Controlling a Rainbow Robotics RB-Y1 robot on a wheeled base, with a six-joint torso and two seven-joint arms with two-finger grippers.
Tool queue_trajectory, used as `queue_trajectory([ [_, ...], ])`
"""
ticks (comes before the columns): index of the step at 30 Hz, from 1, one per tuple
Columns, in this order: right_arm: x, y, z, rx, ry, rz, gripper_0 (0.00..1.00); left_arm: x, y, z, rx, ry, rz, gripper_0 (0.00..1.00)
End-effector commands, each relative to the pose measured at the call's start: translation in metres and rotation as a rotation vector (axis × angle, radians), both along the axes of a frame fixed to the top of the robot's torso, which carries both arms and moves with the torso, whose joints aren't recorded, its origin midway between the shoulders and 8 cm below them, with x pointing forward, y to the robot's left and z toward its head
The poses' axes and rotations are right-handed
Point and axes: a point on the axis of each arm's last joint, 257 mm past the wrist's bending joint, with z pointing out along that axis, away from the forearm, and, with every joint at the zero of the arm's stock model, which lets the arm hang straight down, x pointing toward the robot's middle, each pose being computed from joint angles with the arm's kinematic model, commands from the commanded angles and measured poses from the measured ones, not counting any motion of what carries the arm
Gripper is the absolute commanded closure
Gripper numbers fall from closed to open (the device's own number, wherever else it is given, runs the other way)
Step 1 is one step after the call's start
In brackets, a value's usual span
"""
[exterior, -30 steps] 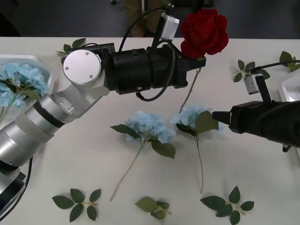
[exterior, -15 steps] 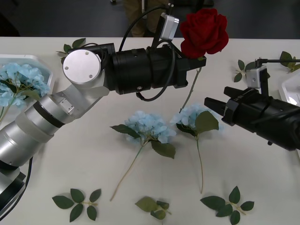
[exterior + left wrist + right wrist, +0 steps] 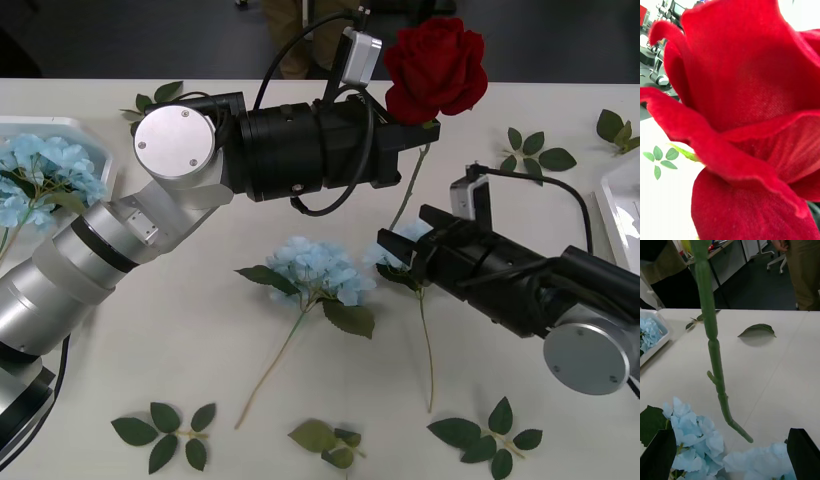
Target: Place the red flowers into the right box and the blue flowers into the left box. If a person shows an open palm, hand one flower to the person first, then continue sorting.
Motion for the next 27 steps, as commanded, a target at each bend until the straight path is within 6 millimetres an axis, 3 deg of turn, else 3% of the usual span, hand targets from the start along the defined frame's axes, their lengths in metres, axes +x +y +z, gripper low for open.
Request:
queue_trajectory([
  [1,0.015,0.036,0.030,0.051,-0.076,0.027,0.14,-0.005,0.001,0.011,-0.022,-0.045,0.000,1.00],
  [5,0.024,0.047,0.042,0.072,-0.103,0.029,0.16,-0.005,0.001,0.011,-0.022,-0.043,-0.001,1.00],
  [7,0.024,0.050,0.046,0.083,-0.109,0.030,0.26,-0.005,0.001,0.011,-0.023,-0.043,0.000,1.00],
  [11,0.024,0.048,0.045,0.085,-0.102,0.028,0.26,-0.005,0.002,0.010,-0.024,-0.041,0.000,1.00],
  [12,0.024,0.046,0.044,0.082,-0.101,0.027,1.00,-0.005,0.001,0.010,-0.024,-0.040,-0.001,1.00],
  [27,0.024,0.040,0.043,0.100,-0.088,0.016,1.00,-0.006,0.001,0.011,-0.028,-0.037,-0.004,1.00],
])
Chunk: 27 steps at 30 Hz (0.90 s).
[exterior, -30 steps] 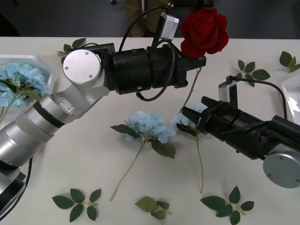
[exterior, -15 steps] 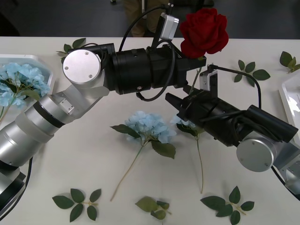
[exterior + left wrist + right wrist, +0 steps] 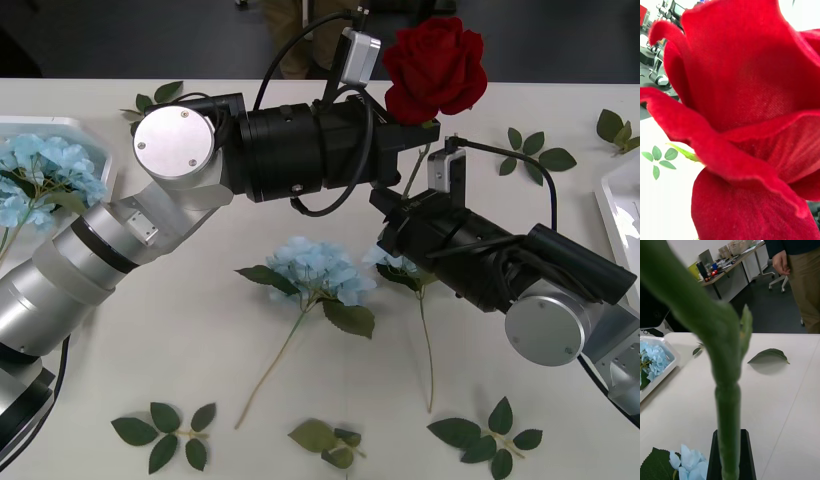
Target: Place the red flowers into the right box and the blue flowers into the left box. If a person shows an open palm, hand one flower to the person first, then continue sorting.
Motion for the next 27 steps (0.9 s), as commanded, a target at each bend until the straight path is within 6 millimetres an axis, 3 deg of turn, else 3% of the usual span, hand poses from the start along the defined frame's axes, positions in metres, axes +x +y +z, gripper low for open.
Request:
queue_trajectory([
  [1,0.000,0.005,0.013,-0.011,-0.047,0.013,1.00,-0.005,0.001,0.010,-0.022,-0.043,-0.001,1.00],
  [11,0.001,0.002,0.014,-0.014,-0.050,0.010,1.00,-0.005,0.002,0.009,-0.023,-0.044,0.000,0.99],
  [12,0.001,0.001,0.014,-0.014,-0.051,0.009,1.00,-0.006,0.003,0.008,-0.027,-0.037,-0.001,0.44],
  [13,0.001,0.001,0.014,-0.013,-0.050,0.010,1.00,-0.006,0.003,0.008,-0.029,-0.033,-0.001,0.00],
  [27,0.001,-0.008,0.013,-0.017,-0.031,0.009,1.00,-0.008,0.003,0.009,-0.043,-0.022,-0.006,0.00],
])
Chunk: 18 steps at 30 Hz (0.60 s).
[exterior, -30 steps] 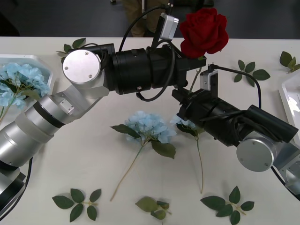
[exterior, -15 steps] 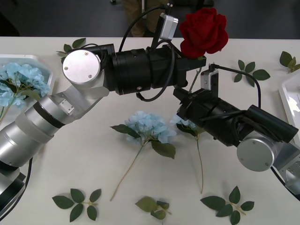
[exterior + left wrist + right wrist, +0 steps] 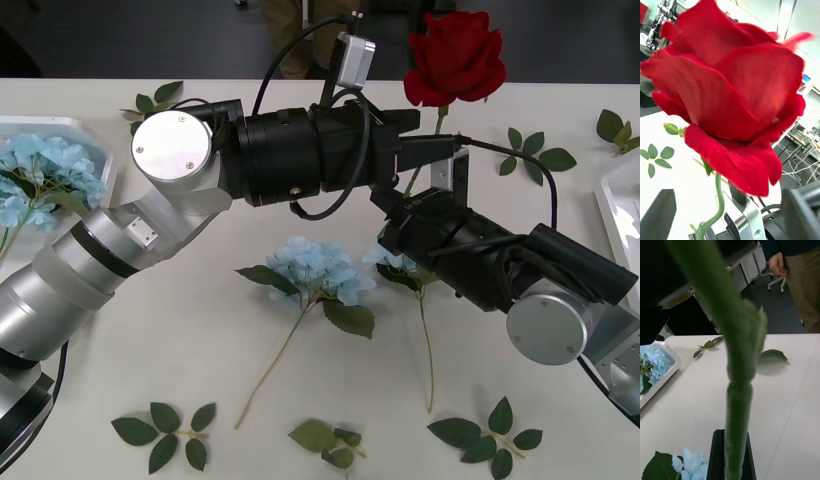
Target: Place the red flowers into the right box and the blue flowers into the left box. If a person shows an open palm, hand one flower to the person first, then continue sorting.
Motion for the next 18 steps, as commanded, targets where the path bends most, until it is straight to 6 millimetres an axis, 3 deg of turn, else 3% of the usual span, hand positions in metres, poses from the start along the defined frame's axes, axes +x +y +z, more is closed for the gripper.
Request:
queue_trajectory([
  [1,0.001,-0.008,0.011,-0.048,-0.043,0.013,1.00,-0.005,0.001,0.011,-0.018,-0.060,0.001,0.00],
  [4,-0.002,-0.016,0.007,-0.077,-0.024,0.024,1.00,-0.005,0.001,0.010,-0.020,-0.057,0.000,0.00],
  [10,-0.008,-0.057,0.004,-0.071,0.092,0.021,1.00,0.000,0.009,0.005,-0.003,-0.050,0.013,0.00],
  [13,-0.010,-0.074,0.004,-0.067,0.179,0.030,1.00,0.012,0.028,-0.008,0.044,-0.036,0.037,0.00],
  [18,0.000,-0.118,0.013,-0.087,0.319,0.032,1.00,0.030,0.093,-0.064,0.214,0.116,0.052,0.00],
])
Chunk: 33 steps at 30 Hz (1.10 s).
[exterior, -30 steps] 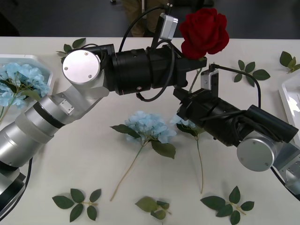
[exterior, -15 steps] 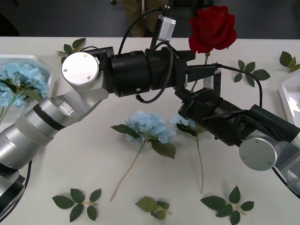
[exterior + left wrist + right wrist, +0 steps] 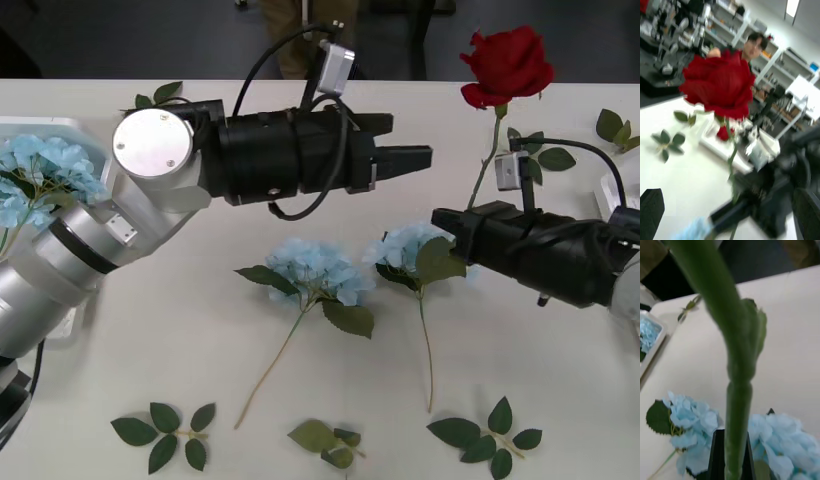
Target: Place the red flowers into the right box and the blue flowers into the left box. If a person shows an open palm, hand one flower to the person first, then continue sorting.
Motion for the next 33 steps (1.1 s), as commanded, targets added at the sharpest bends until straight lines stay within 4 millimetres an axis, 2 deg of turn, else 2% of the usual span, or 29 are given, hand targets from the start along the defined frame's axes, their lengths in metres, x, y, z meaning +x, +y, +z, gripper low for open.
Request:
queue_trajectory([
  [1,0.021,-0.046,0.045,-0.028,0.021,-0.002,1.00,0.022,0.084,-0.053,0.171,0.155,0.053,0.00],
  [5,0.025,-0.093,0.058,-0.029,0.118,-0.016,1.00,0.026,0.156,-0.101,0.375,0.289,0.103,0.00],
  [6,0.025,-0.099,0.060,-0.028,0.129,-0.021,1.00,0.026,0.166,-0.107,0.408,0.306,0.112,0.00],
  [8,0.025,-0.125,0.062,-0.025,0.172,-0.041,1.00,0.024,0.201,-0.125,0.540,0.368,0.156,0.00],
  [10,0.024,-0.144,0.058,-0.038,0.202,-0.065,1.00,0.024,0.225,-0.134,0.627,0.407,0.196,0.00],
  [13,0.020,-0.204,0.046,-0.105,0.261,-0.155,1.00,0.026,0.274,-0.141,0.803,0.474,0.289,0.00],
  [14,0.019,-0.214,0.044,-0.119,0.269,-0.172,1.00,0.026,0.280,-0.139,0.821,0.488,0.305,0.00],
  [16,0.012,-0.259,0.033,-0.185,0.314,-0.243,1.00,0.022,0.296,-0.137,0.877,0.564,0.350,0.00],
  [17,0.011,-0.269,0.030,-0.203,0.325,-0.261,1.00,0.021,0.298,-0.135,0.887,0.579,0.361,0.00],
  [19,0.002,-0.309,0.020,-0.283,0.368,-0.332,1.00,0.012,0.303,-0.132,0.933,0.658,0.402,0.00],
  [23,-0.012,-0.355,0.012,-0.425,0.415,-0.415,1.00,0.000,0.295,-0.128,0.992,0.717,0.461,0.00],
  [25,-0.020,-0.389,0.012,-0.530,0.433,-0.483,1.00,-0.004,0.283,-0.124,1.019,0.729,0.509,0.00],
  [26,-0.022,-0.398,0.012,-0.555,0.437,-0.500,1.00,-0.007,0.279,-0.124,1.025,0.735,0.519,0.00],
  [28,-0.030,-0.428,0.012,-0.658,0.455,-0.560,1.00,-0.013,0.259,-0.124,1.027,0.755,0.557,0.00],
  [33,-0.043,-0.465,0.006,-0.781,0.492,-0.638,1.00,-0.030,0.229,-0.128,1.042,0.800,0.595,0.00],
])
